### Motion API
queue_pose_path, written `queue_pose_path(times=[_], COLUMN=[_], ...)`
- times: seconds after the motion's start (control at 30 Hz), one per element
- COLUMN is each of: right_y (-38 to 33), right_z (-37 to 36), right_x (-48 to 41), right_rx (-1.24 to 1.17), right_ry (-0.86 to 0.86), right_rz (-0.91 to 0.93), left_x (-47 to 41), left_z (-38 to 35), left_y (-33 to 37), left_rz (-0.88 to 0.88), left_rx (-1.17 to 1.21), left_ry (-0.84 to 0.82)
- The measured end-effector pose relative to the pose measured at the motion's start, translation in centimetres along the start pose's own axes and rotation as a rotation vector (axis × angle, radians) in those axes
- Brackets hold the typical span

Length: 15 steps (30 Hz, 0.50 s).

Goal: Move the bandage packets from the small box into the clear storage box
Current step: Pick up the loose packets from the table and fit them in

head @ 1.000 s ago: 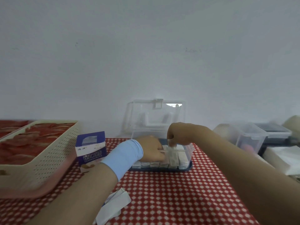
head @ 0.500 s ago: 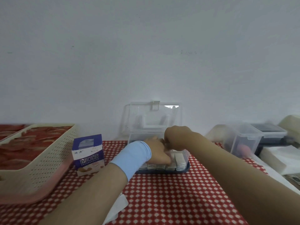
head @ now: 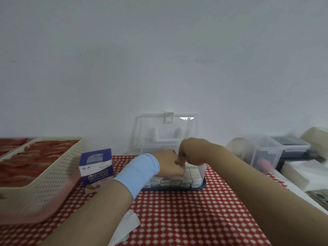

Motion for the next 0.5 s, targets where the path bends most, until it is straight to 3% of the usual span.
queue_pose_path(times=[0.2, 0.3, 0.37, 0.5], right_y=[-0.9, -3.1, -5.6, -10.0], right_z=[4.0, 4.7, 4.2, 1.0], right_x=[2.6, 4.0, 4.9, 5.2], right_rx=[-0.251, -0.369, -0.405, -0.356], right_ry=[0.268, 0.311, 0.247, 0.029], right_rz=[0.045, 0.125, 0.198, 0.291], left_x=[5.0, 7.8, 10.1, 13.1], left_z=[2.7, 2.3, 1.2, -1.8], left_y=[-2.0, -3.6, -4.5, -5.8], left_rz=[-0.013, 0.044, 0.106, 0.262], left_rx=[0.133, 0.178, 0.134, 0.028], left_ry=[0.234, 0.276, 0.221, -0.08])
Point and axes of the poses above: each hand's wrist, its own x-axis away from the middle knuckle, its own z-axis out of the back of the hand, y = z × x, the point moved 2 cm from there along -x, towards the middle knuckle, and after that the axes turned 5 degrees about -y, right-handed, at the moved point
